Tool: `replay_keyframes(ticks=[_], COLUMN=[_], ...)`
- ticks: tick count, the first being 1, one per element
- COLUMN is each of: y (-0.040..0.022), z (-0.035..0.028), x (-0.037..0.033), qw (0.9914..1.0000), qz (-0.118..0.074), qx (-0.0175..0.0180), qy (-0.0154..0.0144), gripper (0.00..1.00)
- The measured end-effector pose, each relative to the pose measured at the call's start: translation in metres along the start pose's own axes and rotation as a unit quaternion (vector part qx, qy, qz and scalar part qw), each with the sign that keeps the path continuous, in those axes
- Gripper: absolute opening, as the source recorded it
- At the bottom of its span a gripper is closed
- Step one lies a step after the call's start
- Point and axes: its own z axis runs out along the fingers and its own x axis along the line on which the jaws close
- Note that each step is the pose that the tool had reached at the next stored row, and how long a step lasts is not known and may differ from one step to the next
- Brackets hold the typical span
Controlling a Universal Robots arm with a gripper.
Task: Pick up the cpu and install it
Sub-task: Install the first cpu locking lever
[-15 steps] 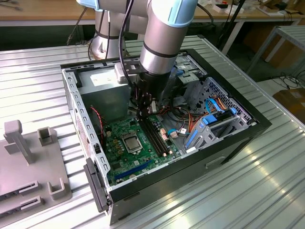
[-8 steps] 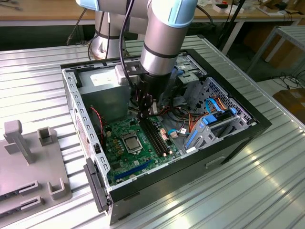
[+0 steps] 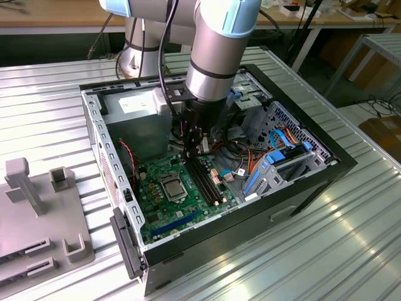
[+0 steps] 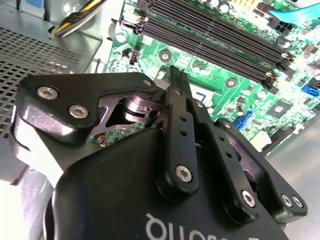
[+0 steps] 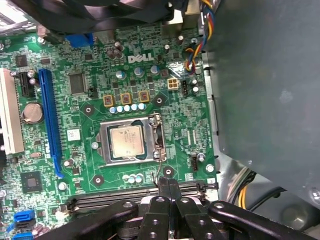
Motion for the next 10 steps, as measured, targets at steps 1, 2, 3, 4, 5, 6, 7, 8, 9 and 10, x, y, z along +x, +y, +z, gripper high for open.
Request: replay_keyframes(ticks=[1,2,3,4,5,6,7,8,9,10], y=[-0.0001,-0.0002,-0.0004,-0.0005,-0.0007,-0.0008,-0.0010,-0.0011,-0.0011,-0.0012], z=[0.0001,0.0001,0.0002,0.0003,0.0003,0.0004,0.0004,0.0004,0.0005,0.0006], x=[0.0009,0.0016,0.0029,0.0044,0.0058,0.0069,0.0077,0.0088,0.0095,0.0103], qw=[1.00000,1.00000,1.00000,1.00000,1.00000,0.99999,0.99999,0.99999,0.99999,0.99999], qz=[0.000,0.000,-0.001,-0.001,-0.001,-0.001,-0.001,-0.001,-0.001,-0.002], qx=[0.0001,0.0001,0.0002,0.0003,0.0004,0.0005,0.0005,0.0006,0.0006,0.0006], qy=[0.0004,0.0007,0.0013,0.0020,0.0028,0.0033,0.0035,0.0038,0.0040,0.0043], gripper=[0.11,0.11,0.11,0.11,0.11,0.11,0.11,0.11,0.11,0.11])
